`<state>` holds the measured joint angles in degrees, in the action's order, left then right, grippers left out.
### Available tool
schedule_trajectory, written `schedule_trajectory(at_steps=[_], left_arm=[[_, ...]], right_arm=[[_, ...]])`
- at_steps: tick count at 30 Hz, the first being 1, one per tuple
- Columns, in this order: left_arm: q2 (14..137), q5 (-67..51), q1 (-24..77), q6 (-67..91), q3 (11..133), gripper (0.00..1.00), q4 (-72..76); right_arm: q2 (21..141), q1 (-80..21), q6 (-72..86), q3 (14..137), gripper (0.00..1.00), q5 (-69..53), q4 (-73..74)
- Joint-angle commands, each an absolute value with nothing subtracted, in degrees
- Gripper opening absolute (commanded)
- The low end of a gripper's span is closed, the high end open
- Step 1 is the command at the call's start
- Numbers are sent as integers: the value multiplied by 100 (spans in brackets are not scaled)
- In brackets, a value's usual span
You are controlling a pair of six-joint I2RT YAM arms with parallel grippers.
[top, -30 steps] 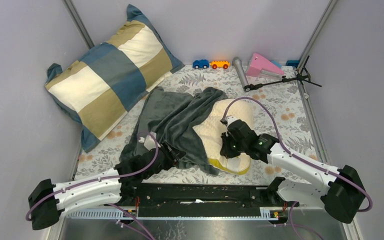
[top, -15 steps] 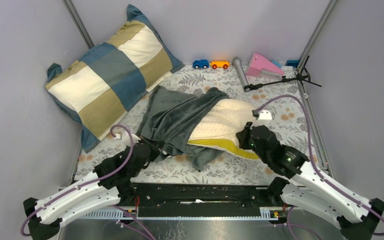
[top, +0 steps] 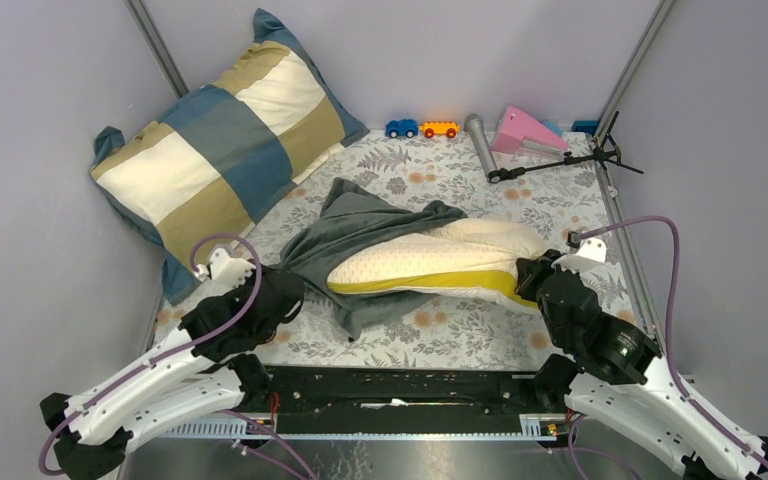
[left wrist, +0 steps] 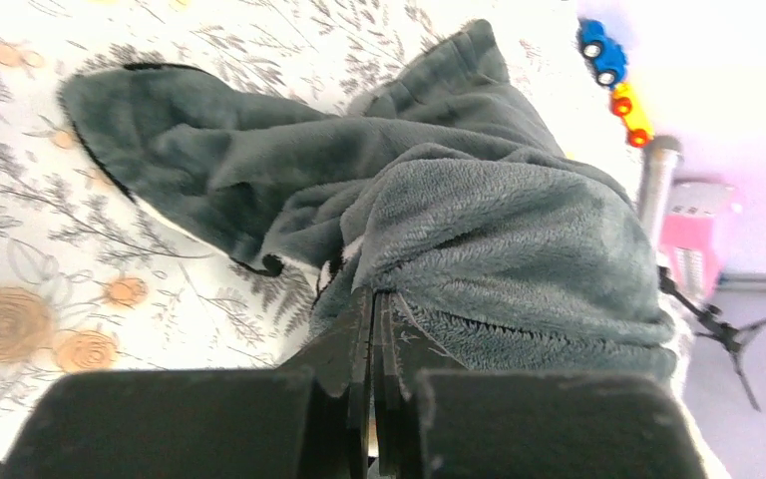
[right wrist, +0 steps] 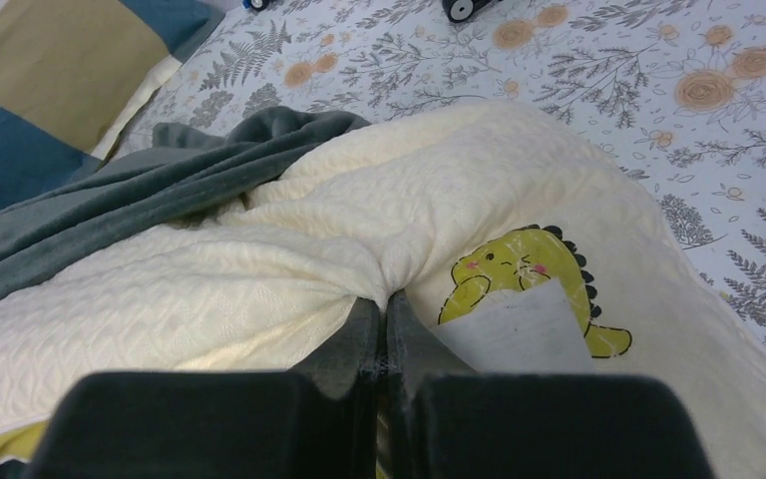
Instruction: Remove the pillowcase from the pillow
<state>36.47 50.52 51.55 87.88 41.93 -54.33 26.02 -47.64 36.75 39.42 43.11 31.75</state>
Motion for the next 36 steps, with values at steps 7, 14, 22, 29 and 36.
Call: schedule_trajectory(at_steps=[7,14,22,29,36], left_arm=[[3709,5676,4946,6431,4317,8,-4758],[3919,4694,4948,5070,4733,67,-4236],[4576,3801,4948,3924,5341,98,-3753],[6062,2884,4854,3131,6012,97,-2966],[7719,2036,4733,2387,6893,95,-2351]], right_arm=[[2930,-4647,3015,3700,13,4188,2245],[3462,-4649,2673,3954,72,3465,1984],[4192,-4649,2251,4635,93,3274,2236],[5699,-4298,2536,5307,100,2581,2169],[6559,-3013,2589,5238,100,1587,1702]])
